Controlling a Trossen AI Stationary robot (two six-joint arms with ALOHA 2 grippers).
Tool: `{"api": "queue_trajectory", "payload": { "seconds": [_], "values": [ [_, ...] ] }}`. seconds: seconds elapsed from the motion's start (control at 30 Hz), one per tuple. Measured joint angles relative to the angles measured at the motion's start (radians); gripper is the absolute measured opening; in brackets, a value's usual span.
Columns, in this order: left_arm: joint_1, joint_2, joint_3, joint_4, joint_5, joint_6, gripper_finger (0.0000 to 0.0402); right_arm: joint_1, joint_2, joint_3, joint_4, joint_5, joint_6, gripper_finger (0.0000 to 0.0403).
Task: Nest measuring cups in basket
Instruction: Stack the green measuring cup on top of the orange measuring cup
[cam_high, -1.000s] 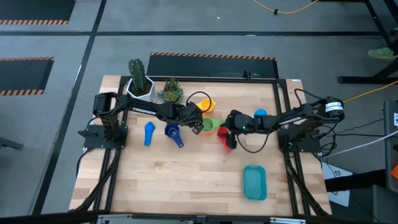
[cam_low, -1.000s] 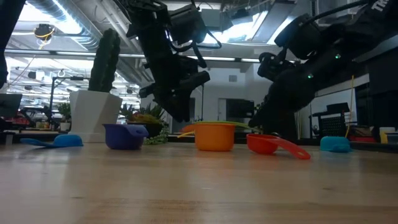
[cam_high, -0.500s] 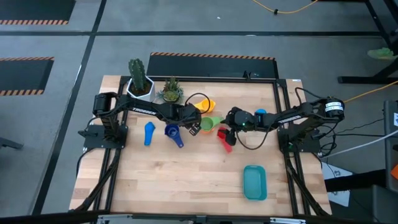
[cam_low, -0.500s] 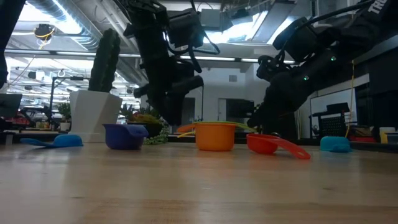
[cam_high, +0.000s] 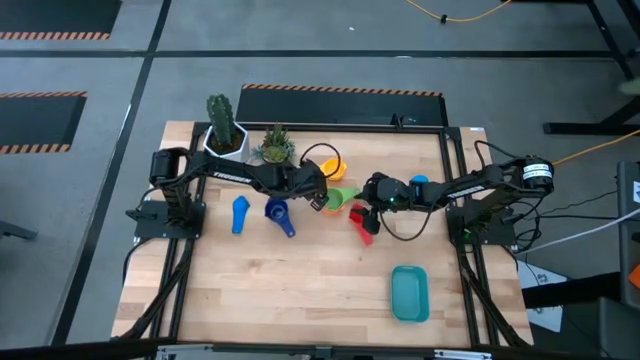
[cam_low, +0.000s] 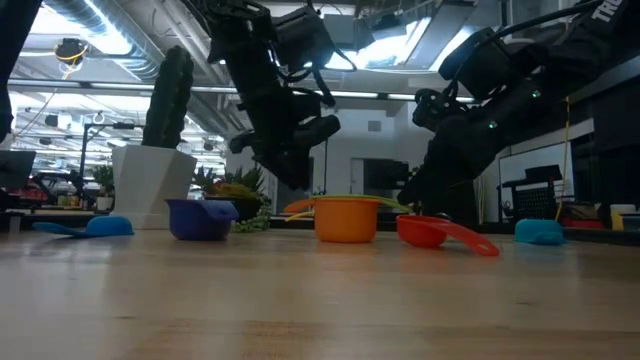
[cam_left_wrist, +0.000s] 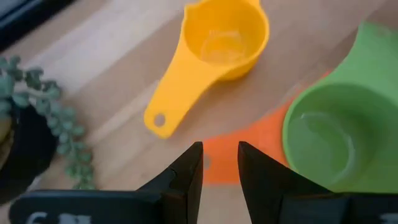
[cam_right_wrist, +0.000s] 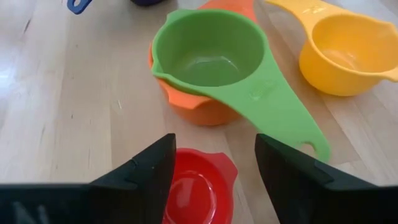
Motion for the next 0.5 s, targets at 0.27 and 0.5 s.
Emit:
{"api": "queue_trajectory", "payload": {
  "seconds": [0.27, 0.5],
  "values": [
    [0.012, 0.0, 0.0, -0.048, 0.106, 0.015, 0.0093, 0.0, 0.0, 0.0, 0.0, -0.002, 0.0, 0.0225],
    [0.017, 0.0, 0.0, -0.055, 0.059, 0.008, 0.0093, 0.0, 0.0, 0.0, 0.0, -0.002, 0.0, 0.0225]
  ]
}}
